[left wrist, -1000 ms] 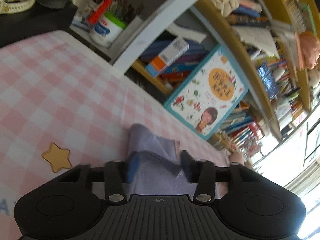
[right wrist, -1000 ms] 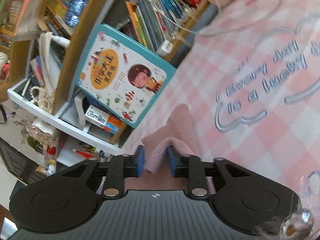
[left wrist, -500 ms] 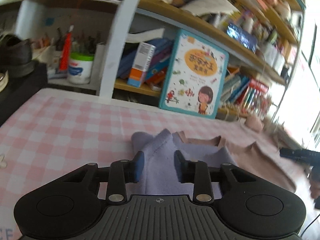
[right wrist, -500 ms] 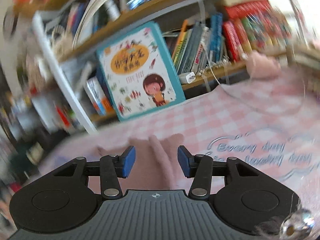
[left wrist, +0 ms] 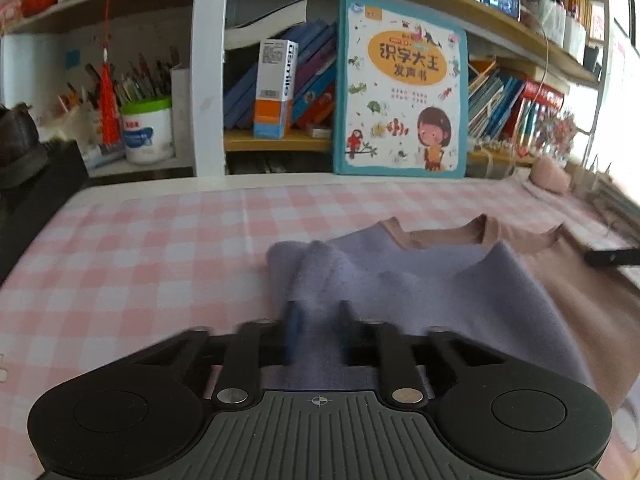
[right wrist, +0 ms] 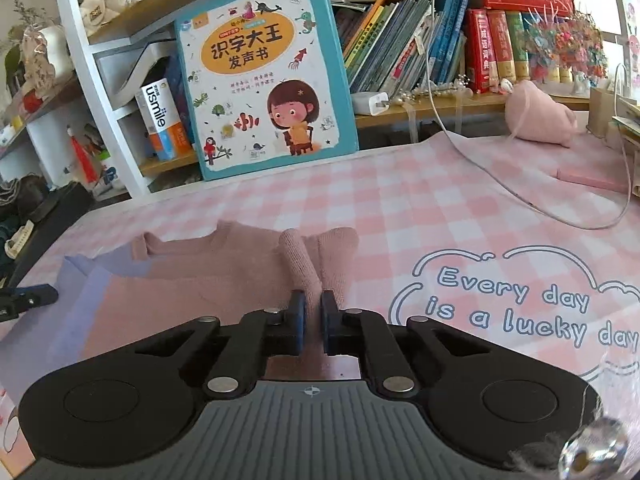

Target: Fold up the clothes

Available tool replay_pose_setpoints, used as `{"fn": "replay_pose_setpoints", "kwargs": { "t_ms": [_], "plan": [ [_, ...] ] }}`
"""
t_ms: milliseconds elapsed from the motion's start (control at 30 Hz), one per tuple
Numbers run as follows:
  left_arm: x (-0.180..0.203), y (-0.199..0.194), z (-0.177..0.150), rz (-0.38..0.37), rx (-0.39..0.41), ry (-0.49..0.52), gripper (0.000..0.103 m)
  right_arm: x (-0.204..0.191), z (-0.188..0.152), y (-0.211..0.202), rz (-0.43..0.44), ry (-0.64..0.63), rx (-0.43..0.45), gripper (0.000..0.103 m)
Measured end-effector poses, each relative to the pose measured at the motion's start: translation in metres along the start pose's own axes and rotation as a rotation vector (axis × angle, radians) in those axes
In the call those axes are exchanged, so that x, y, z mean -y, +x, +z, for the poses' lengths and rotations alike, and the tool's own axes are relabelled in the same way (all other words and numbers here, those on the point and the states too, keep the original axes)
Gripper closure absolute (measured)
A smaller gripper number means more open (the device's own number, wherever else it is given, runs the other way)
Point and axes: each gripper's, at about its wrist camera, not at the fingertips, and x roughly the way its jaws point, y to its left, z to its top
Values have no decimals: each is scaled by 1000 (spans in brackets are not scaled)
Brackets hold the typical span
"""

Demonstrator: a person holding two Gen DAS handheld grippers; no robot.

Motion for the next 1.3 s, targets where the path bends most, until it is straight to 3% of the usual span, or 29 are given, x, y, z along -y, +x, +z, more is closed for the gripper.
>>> {"fn": "replay_pose_setpoints", "kwargs": {
  "t_ms": [67,300,433,533,633,767,900,967,1000,1033,1200,1267,1300],
  "plan": [
    [-5,-5,0,-15,14,-30,99,0,0,-5,2,-3,19,97],
    [-15,-50,27,-78,192,-110,99,-14,14,-42,42,-57,197,97],
    [-26,-38,45,-47,181,-141,99,-22,32,-39,-5,-103,238,97],
    [-38,-4,42,-33,96,-202,99,-8,35,-9,-16,-30,163,97],
    [-35,25,26,4,10,-186,99,9,24,24,-40,65,36,97],
    [-42,28,13,-10,10,-228,95,23,13,28,-3,143,37,96],
    [-52,12,11,-59,31,-289,84,31,15,14,12,185,32,82],
    [-55,6,7,-85,34,-309,64,34,13,5,41,202,35,72],
    [-56,4,5,-92,29,-321,50,36,12,1,58,211,33,70],
    [-57,3,3,-98,25,-333,47,38,11,-2,76,222,26,68],
    [-57,9,-8,-136,-13,-366,50,42,5,0,102,256,-32,67],
    [-56,10,-8,-153,-18,-378,54,43,3,2,117,274,-51,75],
    [-56,12,-8,-169,-28,-392,66,44,2,4,133,292,-62,83]
  ]
}}
